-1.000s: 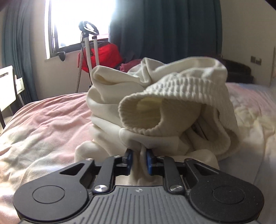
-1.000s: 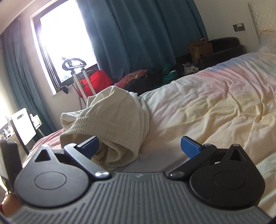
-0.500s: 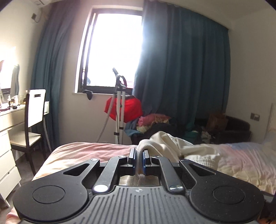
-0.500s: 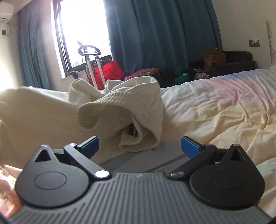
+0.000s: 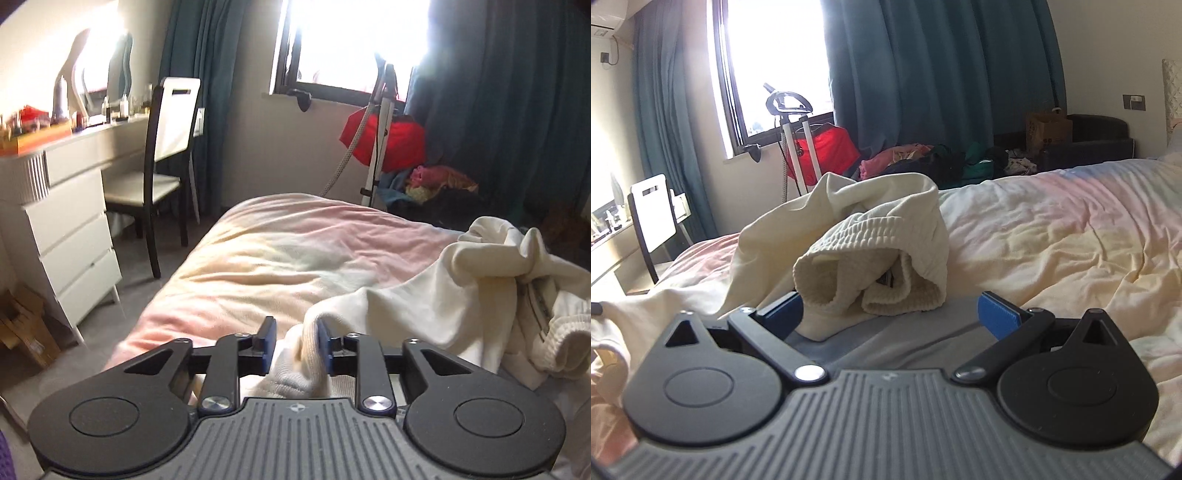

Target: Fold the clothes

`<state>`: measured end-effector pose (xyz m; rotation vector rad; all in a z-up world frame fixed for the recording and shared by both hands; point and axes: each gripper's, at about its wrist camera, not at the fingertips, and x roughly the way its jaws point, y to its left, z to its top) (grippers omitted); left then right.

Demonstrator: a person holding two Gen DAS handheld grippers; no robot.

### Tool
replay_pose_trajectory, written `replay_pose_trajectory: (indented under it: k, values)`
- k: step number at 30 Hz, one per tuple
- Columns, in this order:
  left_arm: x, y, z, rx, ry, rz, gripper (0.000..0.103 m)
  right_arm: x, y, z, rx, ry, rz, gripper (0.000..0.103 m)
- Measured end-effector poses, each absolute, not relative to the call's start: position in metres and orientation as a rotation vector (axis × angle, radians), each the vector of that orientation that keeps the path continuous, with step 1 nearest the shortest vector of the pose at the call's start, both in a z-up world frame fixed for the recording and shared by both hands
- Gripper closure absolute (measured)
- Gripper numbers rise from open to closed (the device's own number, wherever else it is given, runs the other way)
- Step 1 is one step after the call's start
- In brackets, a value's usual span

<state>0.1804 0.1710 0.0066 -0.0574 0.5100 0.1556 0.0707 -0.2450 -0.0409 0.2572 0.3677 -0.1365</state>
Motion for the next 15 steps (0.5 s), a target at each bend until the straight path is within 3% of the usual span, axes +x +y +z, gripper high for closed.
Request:
replay_pose_trajectory:
  k: [1,3,5,11,15]
  values:
    - [0.177,0.162,0.010,-0.043,0.468,0.162,0.029,0.071,-0.249,-0.039,0.274,0.371,-0.139,0.000]
    - [0.171,0.143,0.018,-0.026,0.389,0.162,0.016,0.073,-0.258,-0.036,0.314,0.372,-0.137,0.000]
    - [0.168,0.117,0.021,-0.011,0.339,0.112,0.016,0.076,-0.266,-0.035,0.354,0.363,-0.130,0.000]
    - [0.212,-0.024,-0.020,0.199,0.409,-0.278,0.015,0.096,-0.291,-0.052,0.415,0.373,-0.158,0.000]
    - [0.239,-0.051,-0.036,0.129,0.442,-0.305,0.015,0.106,-0.309,-0.071,0.476,0.408,-0.193,0.000]
